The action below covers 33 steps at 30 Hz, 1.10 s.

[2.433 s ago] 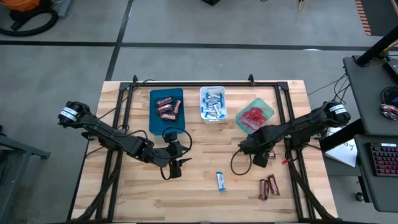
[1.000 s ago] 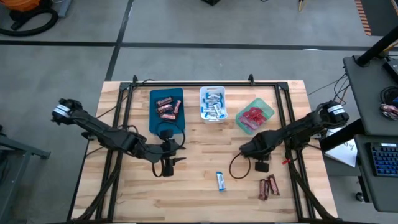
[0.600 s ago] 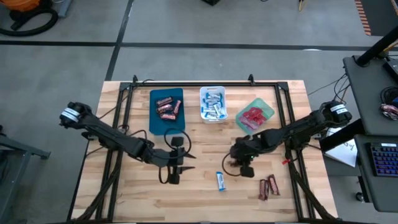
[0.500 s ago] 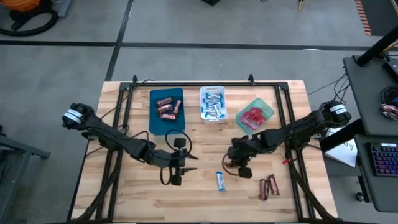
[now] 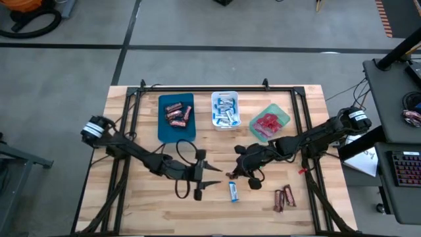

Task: Sort candy
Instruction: Put the brown chocolate into the blue bin

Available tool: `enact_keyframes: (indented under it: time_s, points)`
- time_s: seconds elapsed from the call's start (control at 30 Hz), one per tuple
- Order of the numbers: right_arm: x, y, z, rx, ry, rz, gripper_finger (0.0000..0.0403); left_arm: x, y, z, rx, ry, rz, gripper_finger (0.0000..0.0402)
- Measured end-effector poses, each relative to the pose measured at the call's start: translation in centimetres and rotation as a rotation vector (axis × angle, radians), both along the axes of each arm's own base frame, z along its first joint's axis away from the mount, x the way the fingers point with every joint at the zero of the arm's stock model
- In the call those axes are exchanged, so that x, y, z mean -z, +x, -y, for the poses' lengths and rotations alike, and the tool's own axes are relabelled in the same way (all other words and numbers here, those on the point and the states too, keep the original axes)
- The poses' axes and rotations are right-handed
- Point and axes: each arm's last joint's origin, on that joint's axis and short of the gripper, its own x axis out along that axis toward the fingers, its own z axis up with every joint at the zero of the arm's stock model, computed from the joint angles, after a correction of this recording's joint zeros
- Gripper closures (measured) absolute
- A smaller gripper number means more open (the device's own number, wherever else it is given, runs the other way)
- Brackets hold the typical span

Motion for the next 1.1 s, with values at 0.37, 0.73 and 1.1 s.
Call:
enact_keyframes:
  time_s: [0.37,0.73,1.1]
  points:
    - [0.0,0.0,0.0,0.0,-0.001,0.005,0.0391,2.5,1.8,-0.6,0.039,-0.036,0.081,0.0232]
    - [-0.1,0.1,0.0,0.003,-0.009,0.016,0.0391,3.8,3.7,-1.4,0.046,-0.063,0.073,0.0235]
    - [-0.1,0.1,0.0,0.0,-0.011,0.017,0.039,3.8,3.9,-1.5,0.043,-0.064,0.077,0.0352]
